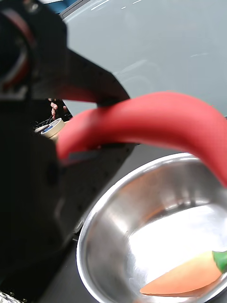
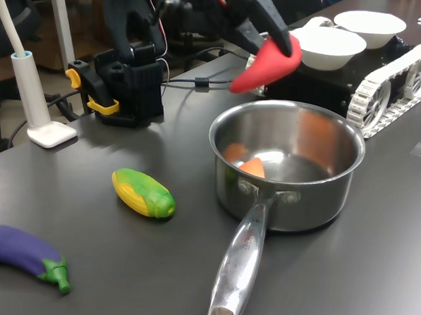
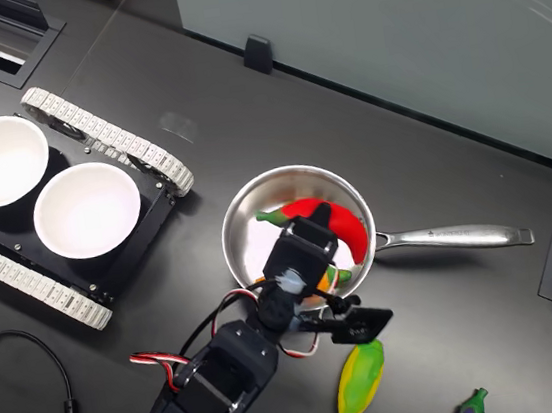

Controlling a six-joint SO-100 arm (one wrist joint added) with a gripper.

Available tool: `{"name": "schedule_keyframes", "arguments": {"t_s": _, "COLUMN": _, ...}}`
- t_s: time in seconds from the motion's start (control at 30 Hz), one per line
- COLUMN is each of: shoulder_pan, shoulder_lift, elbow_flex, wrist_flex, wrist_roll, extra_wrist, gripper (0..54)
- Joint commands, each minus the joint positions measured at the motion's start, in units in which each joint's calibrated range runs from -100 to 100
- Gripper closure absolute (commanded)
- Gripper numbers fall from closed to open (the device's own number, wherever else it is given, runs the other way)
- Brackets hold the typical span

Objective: Pick up the chilli and place them in the pan

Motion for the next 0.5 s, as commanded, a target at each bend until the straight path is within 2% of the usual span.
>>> {"name": "schedule_keyframes", "arguments": {"t_s": 0.0, "shoulder_pan": -3.8, "shoulder_lift": -0.6, "elbow_flex": -1.5, "wrist_flex": -4.0, "wrist_roll": -0.6, "extra_wrist": 0.6, "gripper": 53.6}}
{"name": "schedule_keyframes", "arguments": {"t_s": 0.13, "shoulder_pan": -6.3, "shoulder_lift": 0.1, "elbow_flex": -0.5, "wrist_flex": -4.5, "wrist_roll": -1.4, "extra_wrist": 1.0, "gripper": 53.6}}
{"name": "schedule_keyframes", "arguments": {"t_s": 0.47, "shoulder_pan": -6.1, "shoulder_lift": 0.7, "elbow_flex": 12.0, "wrist_flex": -12.0, "wrist_roll": -2.8, "extra_wrist": 1.0, "gripper": 53.6}}
